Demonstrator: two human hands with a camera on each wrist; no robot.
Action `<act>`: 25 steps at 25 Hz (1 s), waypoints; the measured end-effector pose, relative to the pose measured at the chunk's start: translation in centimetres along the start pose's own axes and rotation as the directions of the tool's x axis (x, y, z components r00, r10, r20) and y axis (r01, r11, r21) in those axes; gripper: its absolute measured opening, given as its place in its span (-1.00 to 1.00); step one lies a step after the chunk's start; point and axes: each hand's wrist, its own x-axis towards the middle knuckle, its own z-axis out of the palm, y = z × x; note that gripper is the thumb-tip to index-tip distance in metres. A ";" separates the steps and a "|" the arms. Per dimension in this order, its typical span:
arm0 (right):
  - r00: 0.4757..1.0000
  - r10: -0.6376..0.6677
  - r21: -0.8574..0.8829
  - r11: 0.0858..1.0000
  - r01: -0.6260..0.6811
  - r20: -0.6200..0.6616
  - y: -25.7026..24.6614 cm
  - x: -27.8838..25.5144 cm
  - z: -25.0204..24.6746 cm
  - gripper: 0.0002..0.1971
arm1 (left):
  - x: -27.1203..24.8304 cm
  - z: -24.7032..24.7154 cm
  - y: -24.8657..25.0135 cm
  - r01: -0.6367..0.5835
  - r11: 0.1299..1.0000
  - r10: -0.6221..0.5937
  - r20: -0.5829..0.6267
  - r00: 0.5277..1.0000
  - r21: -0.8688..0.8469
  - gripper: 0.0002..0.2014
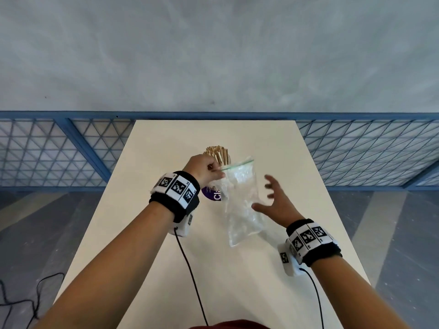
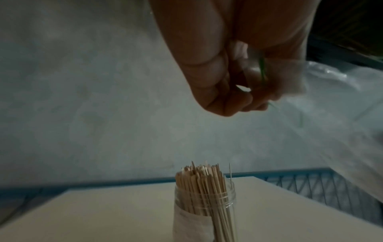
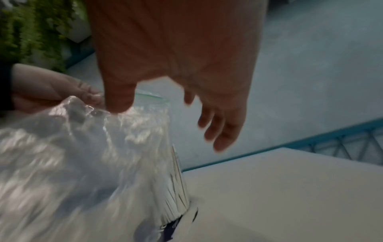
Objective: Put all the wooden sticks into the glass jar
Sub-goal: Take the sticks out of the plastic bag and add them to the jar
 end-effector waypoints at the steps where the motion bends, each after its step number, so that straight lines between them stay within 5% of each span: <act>1: 0.990 -0.108 -0.061 0.993 0.103 -0.094 -0.6 -0.2 0.0 -0.15 | -0.3 0.1 0.3 -0.035 0.997 0.031 0.055 0.998 0.074 -0.90; 3: 0.934 -0.345 -0.312 0.901 0.301 -0.095 -2.1 -0.4 0.3 -0.19 | -1.0 0.4 1.1 -0.136 0.986 0.118 0.179 0.977 0.094 -0.85; 5: 0.925 -0.378 -0.447 0.821 0.356 0.043 -3.5 -0.4 0.9 -0.52 | -2.0 0.9 2.0 -0.217 0.974 0.227 0.239 0.944 -0.069 -0.72; 8: 0.971 -0.239 -0.083 0.968 0.237 -0.023 -4.4 -0.7 1.3 -0.94 | -3.1 1.5 2.0 -0.205 0.958 0.234 0.131 0.963 -0.200 -0.49; 10: 0.977 -0.182 0.103 0.976 0.194 -0.115 -4.4 -0.8 0.8 -0.85 | -3.6 1.6 0.9 -0.077 0.995 0.087 0.174 0.981 -0.066 -0.47; 13: 0.982 -0.157 0.111 0.979 0.168 -0.101 -4.1 -1.1 0.4 -0.84 | -4.1 1.6 -1.1 0.020 0.998 -0.031 0.200 0.979 0.057 -0.91; 16: 0.970 -0.211 0.041 0.975 0.218 -0.124 -3.7 -1.2 0.9 -0.89 | -4.4 1.4 -1.6 -0.045 0.986 0.016 0.179 0.984 0.159 -0.70; 19: 0.940 -0.225 0.045 0.969 0.244 -0.258 -3.6 -1.0 0.9 -0.78 | -4.7 1.3 -1.4 -0.084 0.995 0.073 0.191 0.979 0.053 -0.69; 21: 0.922 -0.233 0.028 0.967 0.254 -0.311 -3.6 -1.0 0.7 -0.81 | -4.8 1.2 -1.8 -0.107 0.994 0.105 0.173 0.979 0.001 -0.42; 25: 0.928 -0.230 0.011 0.970 0.244 -0.292 -3.2 -1.0 0.9 -0.87 | -4.7 1.3 -2.0 -0.127 0.992 0.127 0.033 0.991 0.023 -0.78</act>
